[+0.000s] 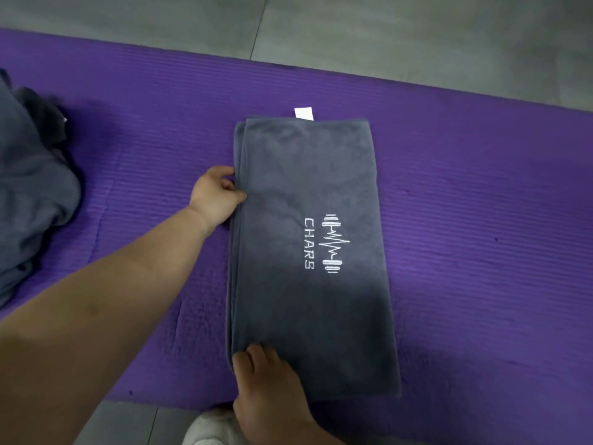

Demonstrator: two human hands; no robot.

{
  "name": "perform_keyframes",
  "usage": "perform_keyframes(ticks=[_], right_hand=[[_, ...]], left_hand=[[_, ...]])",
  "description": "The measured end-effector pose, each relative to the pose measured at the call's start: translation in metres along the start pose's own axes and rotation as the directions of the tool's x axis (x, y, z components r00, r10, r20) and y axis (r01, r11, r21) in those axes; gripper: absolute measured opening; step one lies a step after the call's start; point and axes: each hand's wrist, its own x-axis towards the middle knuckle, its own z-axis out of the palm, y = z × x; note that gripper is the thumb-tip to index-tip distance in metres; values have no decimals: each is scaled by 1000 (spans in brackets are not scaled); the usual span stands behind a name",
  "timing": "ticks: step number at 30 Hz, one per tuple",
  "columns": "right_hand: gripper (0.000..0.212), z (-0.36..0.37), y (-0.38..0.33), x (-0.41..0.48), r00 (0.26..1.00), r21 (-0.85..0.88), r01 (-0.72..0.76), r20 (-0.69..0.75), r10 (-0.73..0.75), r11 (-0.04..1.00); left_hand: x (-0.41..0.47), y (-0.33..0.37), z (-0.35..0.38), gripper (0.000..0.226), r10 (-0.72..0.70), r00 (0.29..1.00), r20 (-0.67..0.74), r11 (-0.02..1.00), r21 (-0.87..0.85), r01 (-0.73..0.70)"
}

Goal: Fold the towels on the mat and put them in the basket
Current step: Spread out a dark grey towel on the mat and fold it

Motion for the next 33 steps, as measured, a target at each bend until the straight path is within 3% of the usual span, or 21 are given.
perform_keyframes(ticks=[3, 6, 10, 13, 15, 16, 18, 19, 21, 23, 25, 28, 31, 33], right_hand=[[82, -3, -6, 6, 994, -3, -78, 78, 78, 997], [87, -6, -6, 9, 982, 47, -170, 91, 166, 984], [90, -2, -10, 9, 968, 10, -140, 213, 135, 990], [65, 1, -7, 12, 975, -11, -91, 201, 91, 996], [49, -13, -2, 10, 955, 60, -77, 290, 56, 995], [42, -21, 2, 11, 947, 134, -43, 322, -3, 990], [38, -32, 10, 13, 833, 227, 65, 525, -178, 972], [41, -39, 15, 12, 807, 299, 76, 542, -235, 951], [46, -48, 30, 9, 821, 291, 214, 464, -333, 932], [45, -51, 52, 0, 820, 183, 365, 401, -408, 913], [45, -61, 79, -1, 825, 35, 437, 383, -416, 899], [57, -84, 128, -7, 747, -104, 537, 519, -415, 837], [91, -94, 168, -31, 694, -181, 573, 625, -356, 799], [104, -95, 185, -40, 695, -195, 567, 634, -338, 800]], left_hand=[[3, 3, -5, 49, -9, 1000, 3, 999, -41, 9], [4, 6, -10, 50, -97, 989, 115, 988, -109, 110], [13, 13, -12, 50, -129, 986, 106, 988, -73, 137], [21, 21, -7, 48, -43, 998, 34, 996, 81, 41], [21, 24, -2, 43, 15, 1000, 4, 974, 227, -15], [20, 23, 0, 42, 40, 999, -11, 964, 262, -36], [16, 19, 3, 40, 63, 996, -56, 964, 261, -46], [13, 18, 3, 40, 63, 994, -86, 968, 246, -40], [5, 12, 2, 41, 112, 986, -127, 962, 261, -76], [-10, 1, 2, 44, 275, 957, -97, 903, 369, -222], [-37, -13, 3, 44, 518, 855, 25, 758, 451, -472], [-94, -42, 5, 36, 740, 582, 338, 461, 377, -804], [-152, -78, 8, 45, 686, 364, 630, 284, 229, -931], [-171, -101, 11, 61, 583, 304, 753, 227, 208, -951]])
